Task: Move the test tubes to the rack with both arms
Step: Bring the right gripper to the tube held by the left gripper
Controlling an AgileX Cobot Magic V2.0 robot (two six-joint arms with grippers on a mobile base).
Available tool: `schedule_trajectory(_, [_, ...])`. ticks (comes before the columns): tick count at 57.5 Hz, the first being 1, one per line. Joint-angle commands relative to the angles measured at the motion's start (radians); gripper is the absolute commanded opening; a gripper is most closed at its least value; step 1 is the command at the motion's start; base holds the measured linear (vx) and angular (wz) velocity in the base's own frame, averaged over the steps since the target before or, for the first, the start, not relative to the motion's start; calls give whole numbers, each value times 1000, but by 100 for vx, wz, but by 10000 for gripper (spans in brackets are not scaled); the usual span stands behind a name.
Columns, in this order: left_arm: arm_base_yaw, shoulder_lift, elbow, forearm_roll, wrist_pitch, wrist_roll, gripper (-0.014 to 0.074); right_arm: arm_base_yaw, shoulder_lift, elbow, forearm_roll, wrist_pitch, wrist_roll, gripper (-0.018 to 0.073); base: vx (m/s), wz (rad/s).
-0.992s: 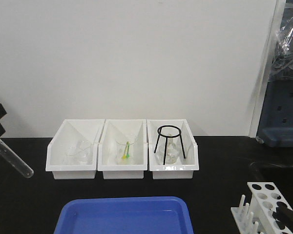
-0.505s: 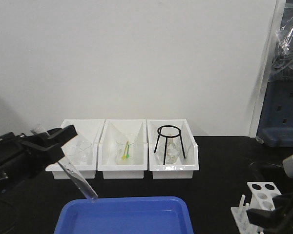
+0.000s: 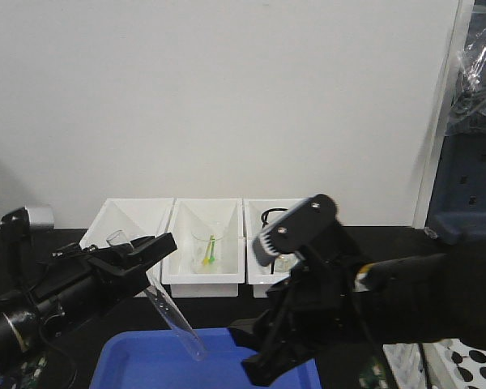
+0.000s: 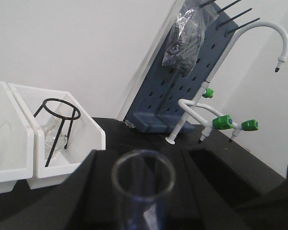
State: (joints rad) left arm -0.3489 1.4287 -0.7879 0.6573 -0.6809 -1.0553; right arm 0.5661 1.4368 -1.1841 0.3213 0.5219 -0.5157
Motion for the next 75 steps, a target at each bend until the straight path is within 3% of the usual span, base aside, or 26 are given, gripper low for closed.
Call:
schedule_trajectory(1, [-7, -28, -36, -33, -80, -10, -4, 45, 25, -102, -56, -68, 41, 463, 0, 0])
schedule_trajectory(11, [-7, -22, -36, -33, -73, -33, -4, 92, 122, -221, -69, -68, 36, 463, 0, 0])
schedule_trajectory(27, [-7, -21, -36, -33, -64, -46, -4, 95, 209, -333, -30, -67, 34, 463, 0, 0])
schedule_trajectory(39, [-7, -21, -36, -32, -61, -46, -4, 133, 244, -347, -41, -92, 29, 463, 0, 0])
schedule_trajectory(63, [-7, -21, -36, -28, -61, -81, -4, 132, 258, -347, -53, -165, 34, 463, 0, 0])
schedule_trajectory(75, [-7, -21, -36, 21, -62, -81, -4, 132, 258, -347, -34, -168, 38, 463, 0, 0])
